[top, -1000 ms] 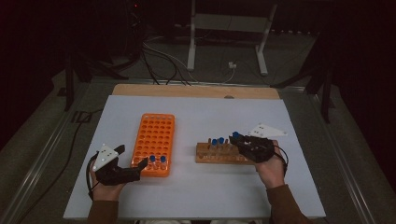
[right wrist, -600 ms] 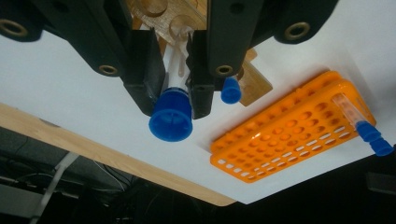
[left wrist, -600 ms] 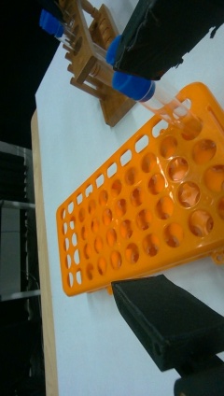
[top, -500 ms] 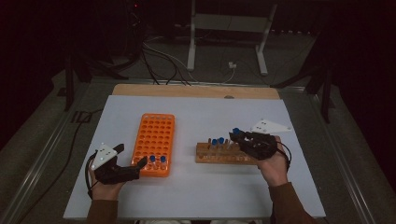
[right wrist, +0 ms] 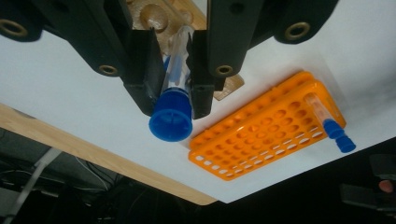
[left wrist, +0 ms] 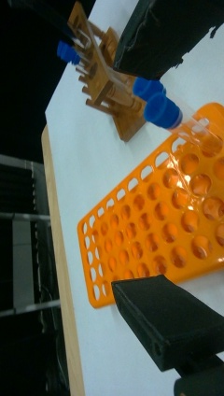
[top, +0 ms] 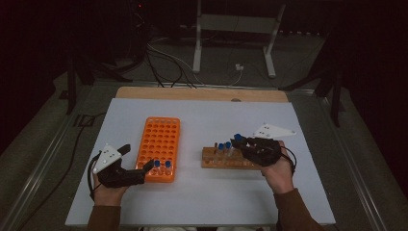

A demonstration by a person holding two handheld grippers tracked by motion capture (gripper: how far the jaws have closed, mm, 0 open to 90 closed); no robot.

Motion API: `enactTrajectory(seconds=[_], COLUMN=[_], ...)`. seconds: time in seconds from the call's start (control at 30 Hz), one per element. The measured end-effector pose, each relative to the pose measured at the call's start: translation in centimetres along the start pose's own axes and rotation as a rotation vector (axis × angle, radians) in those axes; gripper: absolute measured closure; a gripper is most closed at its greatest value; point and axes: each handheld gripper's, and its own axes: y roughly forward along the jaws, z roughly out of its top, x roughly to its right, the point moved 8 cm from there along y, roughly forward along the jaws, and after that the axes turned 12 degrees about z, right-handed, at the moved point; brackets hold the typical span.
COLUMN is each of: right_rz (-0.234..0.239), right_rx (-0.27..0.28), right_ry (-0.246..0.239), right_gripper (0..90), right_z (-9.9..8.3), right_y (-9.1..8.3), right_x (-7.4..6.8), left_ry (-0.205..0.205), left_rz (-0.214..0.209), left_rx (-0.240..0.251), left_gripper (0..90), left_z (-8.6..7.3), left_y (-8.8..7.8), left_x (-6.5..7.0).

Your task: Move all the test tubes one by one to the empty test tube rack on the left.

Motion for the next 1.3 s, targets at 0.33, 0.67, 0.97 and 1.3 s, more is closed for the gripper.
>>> enactTrajectory(seconds=[0.33,0.67,0.97,1.3], right_rz=[0.033,0.065,0.099,0.132], right_rx=[0.005,0.005,0.016,0.021], right_ry=[-0.007,-0.028,-0.032,-0.057], right_gripper=[76.7,76.7,76.7,76.8], right_z=[0.4,1.3,2.6,4.4], right_y=[1.0,2.2,4.1,6.6], right_x=[-1.1,-2.4,-3.2,-4.7], left_ry=[0.04,0.041,0.04,0.037], left_rz=[-0.033,-0.037,-0.025,-0.022], left_rx=[0.042,0.059,0.059,0.049], left_gripper=[0.5,0.5,0.5,0.6], left_z=[1.2,1.9,1.7,1.7], left_y=[0.4,0.8,0.9,1.1], left_x=[0.7,0.9,0.9,1.0])
